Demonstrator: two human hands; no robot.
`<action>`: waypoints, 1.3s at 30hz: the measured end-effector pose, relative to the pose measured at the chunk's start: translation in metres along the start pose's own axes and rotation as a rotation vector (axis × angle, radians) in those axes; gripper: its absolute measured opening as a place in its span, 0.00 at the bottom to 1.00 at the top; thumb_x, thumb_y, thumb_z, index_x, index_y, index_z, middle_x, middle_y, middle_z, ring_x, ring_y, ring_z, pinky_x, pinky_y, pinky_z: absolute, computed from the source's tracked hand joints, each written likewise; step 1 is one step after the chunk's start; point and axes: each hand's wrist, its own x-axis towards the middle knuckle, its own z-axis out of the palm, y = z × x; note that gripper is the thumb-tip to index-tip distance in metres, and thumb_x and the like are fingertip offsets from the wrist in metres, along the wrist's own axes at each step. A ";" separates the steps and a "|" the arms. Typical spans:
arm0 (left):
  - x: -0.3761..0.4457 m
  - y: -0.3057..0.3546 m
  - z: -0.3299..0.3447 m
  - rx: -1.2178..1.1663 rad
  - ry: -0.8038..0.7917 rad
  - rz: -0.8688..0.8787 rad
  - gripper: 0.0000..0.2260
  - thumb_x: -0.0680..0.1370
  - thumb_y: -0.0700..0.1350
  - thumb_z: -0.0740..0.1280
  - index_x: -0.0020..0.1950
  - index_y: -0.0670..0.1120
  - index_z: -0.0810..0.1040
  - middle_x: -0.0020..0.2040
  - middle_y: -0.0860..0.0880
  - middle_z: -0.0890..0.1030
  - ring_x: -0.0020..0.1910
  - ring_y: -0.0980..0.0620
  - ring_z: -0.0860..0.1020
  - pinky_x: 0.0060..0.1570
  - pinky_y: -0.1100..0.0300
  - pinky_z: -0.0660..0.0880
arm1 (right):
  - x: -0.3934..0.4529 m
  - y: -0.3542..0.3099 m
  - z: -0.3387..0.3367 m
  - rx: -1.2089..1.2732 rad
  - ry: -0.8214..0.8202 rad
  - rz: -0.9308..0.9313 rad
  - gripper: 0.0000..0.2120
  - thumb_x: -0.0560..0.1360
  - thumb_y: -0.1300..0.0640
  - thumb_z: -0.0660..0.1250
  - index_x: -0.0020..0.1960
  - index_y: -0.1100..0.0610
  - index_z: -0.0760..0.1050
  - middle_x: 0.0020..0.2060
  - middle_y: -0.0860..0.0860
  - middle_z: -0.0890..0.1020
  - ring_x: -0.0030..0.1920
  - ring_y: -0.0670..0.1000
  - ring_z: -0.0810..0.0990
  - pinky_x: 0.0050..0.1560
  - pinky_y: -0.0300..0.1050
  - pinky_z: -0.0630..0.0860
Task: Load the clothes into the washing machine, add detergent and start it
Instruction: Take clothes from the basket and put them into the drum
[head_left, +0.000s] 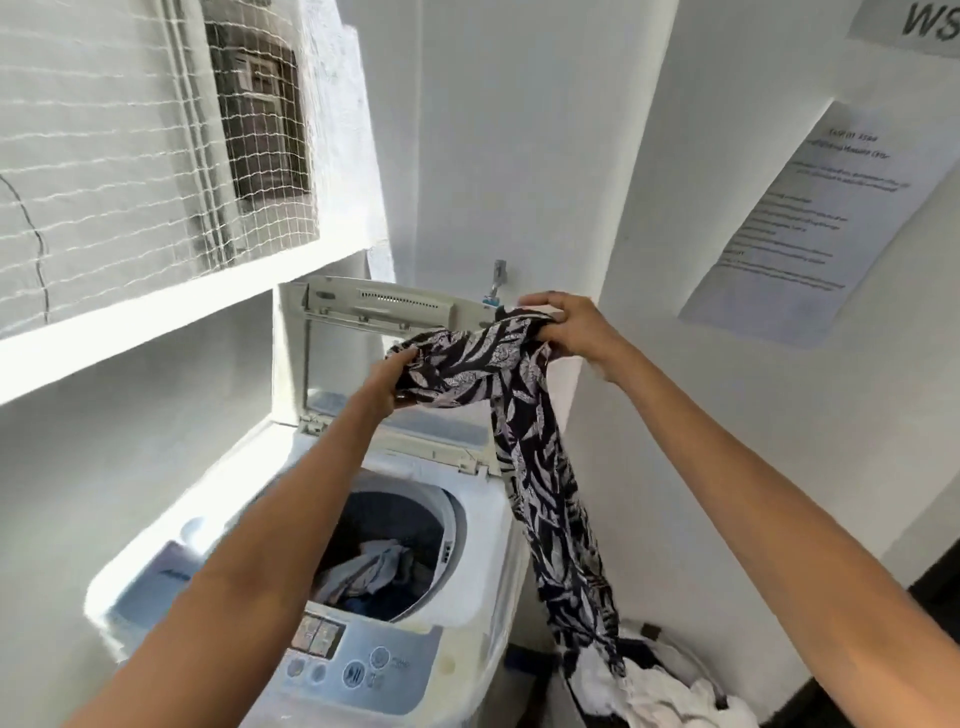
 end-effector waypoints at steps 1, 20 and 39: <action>-0.002 0.005 -0.016 0.018 -0.005 0.024 0.11 0.79 0.51 0.64 0.51 0.43 0.74 0.37 0.46 0.81 0.33 0.49 0.80 0.33 0.56 0.79 | 0.012 -0.015 0.014 0.036 0.064 -0.061 0.21 0.71 0.69 0.69 0.60 0.52 0.78 0.51 0.56 0.82 0.47 0.52 0.82 0.45 0.45 0.82; -0.003 0.121 -0.118 -0.019 -0.059 0.467 0.14 0.80 0.47 0.61 0.61 0.40 0.72 0.49 0.43 0.80 0.42 0.46 0.80 0.42 0.53 0.79 | 0.121 -0.236 0.139 0.499 0.672 -0.552 0.18 0.68 0.71 0.60 0.45 0.53 0.82 0.44 0.44 0.84 0.51 0.45 0.81 0.55 0.39 0.76; 0.017 -0.028 -0.205 -0.240 0.350 0.082 0.09 0.78 0.33 0.57 0.54 0.40 0.73 0.40 0.43 0.77 0.37 0.46 0.78 0.30 0.57 0.80 | 0.123 -0.024 0.235 -0.252 0.253 -0.287 0.14 0.72 0.70 0.62 0.54 0.59 0.79 0.53 0.59 0.78 0.54 0.57 0.76 0.49 0.38 0.68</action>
